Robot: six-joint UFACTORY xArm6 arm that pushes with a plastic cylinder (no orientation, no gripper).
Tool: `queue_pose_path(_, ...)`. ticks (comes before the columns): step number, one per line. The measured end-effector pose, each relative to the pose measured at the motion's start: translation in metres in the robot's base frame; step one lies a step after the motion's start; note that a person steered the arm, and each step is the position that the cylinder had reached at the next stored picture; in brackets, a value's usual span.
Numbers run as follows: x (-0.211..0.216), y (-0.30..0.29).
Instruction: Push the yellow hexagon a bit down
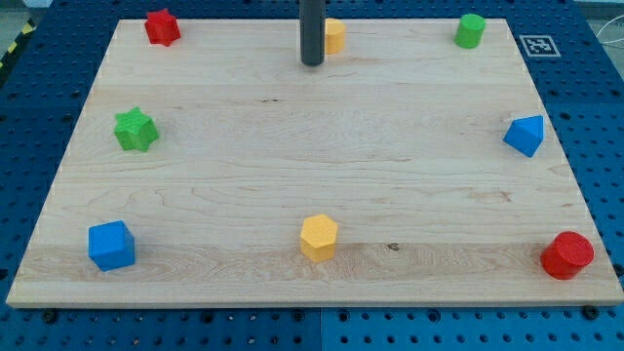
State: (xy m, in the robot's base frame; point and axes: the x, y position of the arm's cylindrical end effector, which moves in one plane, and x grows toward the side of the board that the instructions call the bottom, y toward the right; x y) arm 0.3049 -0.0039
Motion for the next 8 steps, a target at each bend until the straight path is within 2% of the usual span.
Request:
queue_pose_path(3,0.121,0.0)
queue_pose_path(4,0.14,-0.011)
queue_pose_path(8,0.288,-0.015)
